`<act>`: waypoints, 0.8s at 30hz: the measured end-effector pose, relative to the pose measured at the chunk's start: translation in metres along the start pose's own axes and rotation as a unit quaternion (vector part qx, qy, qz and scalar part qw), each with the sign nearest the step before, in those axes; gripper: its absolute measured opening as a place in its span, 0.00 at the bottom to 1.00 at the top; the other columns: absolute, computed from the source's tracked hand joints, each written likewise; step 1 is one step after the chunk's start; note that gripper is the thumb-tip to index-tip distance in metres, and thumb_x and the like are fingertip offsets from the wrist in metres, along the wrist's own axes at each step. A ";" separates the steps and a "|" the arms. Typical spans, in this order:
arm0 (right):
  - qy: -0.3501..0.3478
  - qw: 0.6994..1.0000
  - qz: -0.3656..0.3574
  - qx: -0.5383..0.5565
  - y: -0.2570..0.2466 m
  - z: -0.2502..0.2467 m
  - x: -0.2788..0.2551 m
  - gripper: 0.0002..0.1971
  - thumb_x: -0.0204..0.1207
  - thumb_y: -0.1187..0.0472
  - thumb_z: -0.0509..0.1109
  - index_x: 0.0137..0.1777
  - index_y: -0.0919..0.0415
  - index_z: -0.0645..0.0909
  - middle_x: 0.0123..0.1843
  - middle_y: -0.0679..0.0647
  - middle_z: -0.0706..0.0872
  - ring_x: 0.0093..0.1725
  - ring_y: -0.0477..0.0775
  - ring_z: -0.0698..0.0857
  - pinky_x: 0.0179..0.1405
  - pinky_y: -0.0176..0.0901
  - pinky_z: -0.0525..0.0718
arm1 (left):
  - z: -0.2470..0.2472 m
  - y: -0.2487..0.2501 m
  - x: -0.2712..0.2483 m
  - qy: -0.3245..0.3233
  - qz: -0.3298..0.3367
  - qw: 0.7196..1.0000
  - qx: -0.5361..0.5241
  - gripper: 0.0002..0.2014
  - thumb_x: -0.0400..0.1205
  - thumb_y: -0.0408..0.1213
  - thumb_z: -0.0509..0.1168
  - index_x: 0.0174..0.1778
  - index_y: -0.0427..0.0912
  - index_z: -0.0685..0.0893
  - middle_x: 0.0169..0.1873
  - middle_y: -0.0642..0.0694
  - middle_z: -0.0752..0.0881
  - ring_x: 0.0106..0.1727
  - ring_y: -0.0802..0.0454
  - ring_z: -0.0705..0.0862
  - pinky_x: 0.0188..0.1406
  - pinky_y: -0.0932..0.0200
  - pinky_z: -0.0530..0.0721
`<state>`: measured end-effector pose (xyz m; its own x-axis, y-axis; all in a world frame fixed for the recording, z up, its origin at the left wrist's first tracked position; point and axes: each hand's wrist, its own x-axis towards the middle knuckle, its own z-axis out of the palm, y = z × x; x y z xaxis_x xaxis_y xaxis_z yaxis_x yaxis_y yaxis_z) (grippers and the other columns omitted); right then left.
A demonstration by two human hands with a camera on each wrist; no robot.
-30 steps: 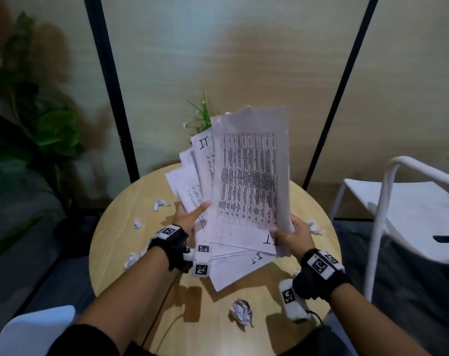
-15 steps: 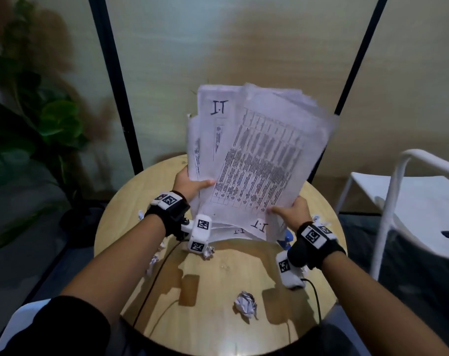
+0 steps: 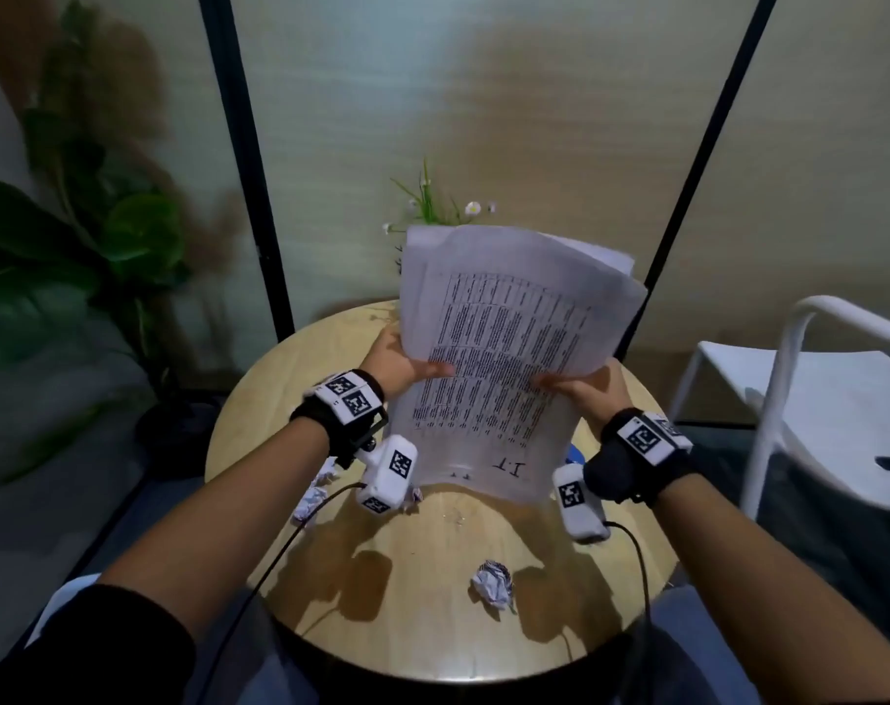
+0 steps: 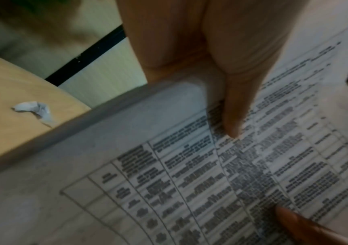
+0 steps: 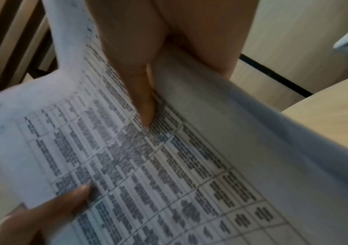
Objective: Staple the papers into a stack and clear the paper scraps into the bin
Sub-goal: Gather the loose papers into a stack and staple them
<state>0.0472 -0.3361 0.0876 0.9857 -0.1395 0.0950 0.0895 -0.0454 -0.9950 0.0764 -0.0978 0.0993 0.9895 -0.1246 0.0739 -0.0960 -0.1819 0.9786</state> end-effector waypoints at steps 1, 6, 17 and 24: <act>0.007 1.000 -0.006 -0.001 -0.003 0.003 0.000 0.20 0.57 0.72 0.82 0.50 0.62 0.85 0.52 0.59 0.89 0.53 0.60 0.87 0.57 0.62 0.85 | 0.001 0.003 0.000 0.014 -0.001 1.000 -0.001 0.37 0.60 0.36 0.81 0.65 0.28 0.78 0.60 0.34 0.85 0.64 0.38 0.82 0.68 0.42 0.80; 0.042 0.999 -0.021 0.012 -0.020 0.004 0.000 0.18 0.60 0.72 0.81 0.48 0.57 0.83 0.47 0.51 0.88 0.49 0.57 0.87 0.53 0.57 0.86 | -0.006 0.026 0.001 0.041 0.038 0.998 -0.010 0.22 0.69 0.31 0.77 0.57 0.32 0.81 0.48 0.42 0.86 0.54 0.45 0.84 0.54 0.53 0.83; 0.060 0.998 -0.009 -0.030 -0.009 0.009 -0.007 0.13 0.68 0.74 0.75 0.52 0.65 0.80 0.54 0.66 0.86 0.52 0.61 0.85 0.58 0.64 0.84 | 0.012 0.006 -0.001 0.108 0.005 0.994 -0.003 0.24 0.77 0.28 0.70 0.68 0.33 0.73 0.58 0.39 0.83 0.56 0.48 0.81 0.57 0.59 0.77; 0.086 0.994 -0.063 -0.018 -0.031 0.009 -0.003 0.14 0.70 0.71 0.75 0.52 0.61 0.78 0.48 0.57 0.85 0.51 0.58 0.84 0.57 0.59 0.84 | 0.003 0.020 0.006 0.154 0.077 0.984 -0.044 0.20 0.75 0.25 0.71 0.56 0.41 0.70 0.45 0.50 0.81 0.46 0.55 0.81 0.46 0.63 0.80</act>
<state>0.0427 -0.3249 0.1176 0.9273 -0.2976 0.2270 0.2034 -0.1086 -0.9731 0.0804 -0.1051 0.1186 0.9513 0.1593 0.2638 -0.2509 -0.0966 0.9632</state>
